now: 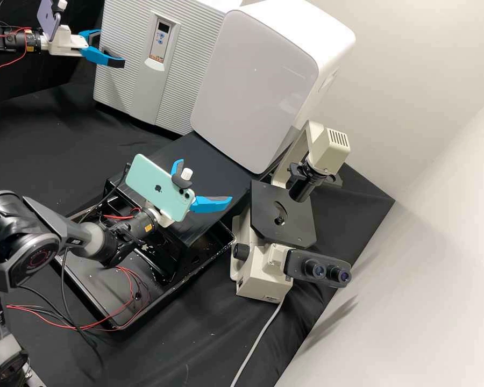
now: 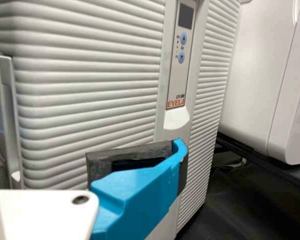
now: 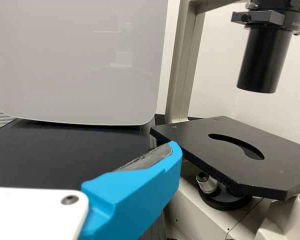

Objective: Open the incubator door

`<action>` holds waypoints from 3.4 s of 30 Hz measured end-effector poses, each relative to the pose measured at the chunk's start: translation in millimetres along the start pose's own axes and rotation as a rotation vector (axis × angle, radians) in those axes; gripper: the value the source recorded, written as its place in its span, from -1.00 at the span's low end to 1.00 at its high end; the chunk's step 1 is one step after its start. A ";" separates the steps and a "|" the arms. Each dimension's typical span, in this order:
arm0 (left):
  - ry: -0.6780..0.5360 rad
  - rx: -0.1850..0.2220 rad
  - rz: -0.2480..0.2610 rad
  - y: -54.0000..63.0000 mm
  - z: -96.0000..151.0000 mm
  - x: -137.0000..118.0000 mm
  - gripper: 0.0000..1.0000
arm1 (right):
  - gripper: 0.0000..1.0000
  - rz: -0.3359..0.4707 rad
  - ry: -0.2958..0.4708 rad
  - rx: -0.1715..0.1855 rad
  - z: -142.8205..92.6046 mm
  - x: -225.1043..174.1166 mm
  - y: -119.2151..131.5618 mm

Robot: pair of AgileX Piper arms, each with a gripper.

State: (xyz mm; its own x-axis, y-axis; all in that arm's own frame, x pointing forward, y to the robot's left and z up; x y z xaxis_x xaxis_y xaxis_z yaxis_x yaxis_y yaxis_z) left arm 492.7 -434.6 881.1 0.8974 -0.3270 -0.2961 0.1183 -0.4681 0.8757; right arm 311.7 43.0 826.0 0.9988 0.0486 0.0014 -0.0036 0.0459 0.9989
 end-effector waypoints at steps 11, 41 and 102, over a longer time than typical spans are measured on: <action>0.005 0.020 -0.009 1.9 -2.6 2.3 1.00 | 1.00 0.000 0.000 0.000 0.0 0.0 0.0; 0.006 0.004 -0.024 7.0 20.6 -19.6 1.00 | 1.00 0.000 0.000 0.000 0.0 0.0 0.0; 0.041 -0.008 0.010 20.4 24.0 -20.8 1.00 | 1.00 0.000 0.000 0.000 0.0 0.0 0.0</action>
State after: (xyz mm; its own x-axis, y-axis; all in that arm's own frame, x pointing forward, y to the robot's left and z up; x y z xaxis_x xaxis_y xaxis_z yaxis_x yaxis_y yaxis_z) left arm 466.2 -457.0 896.0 0.9153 -0.2976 -0.2715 0.1126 -0.4581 0.8817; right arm 311.7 43.0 826.0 0.9988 0.0486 0.0014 -0.0036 0.0459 0.9989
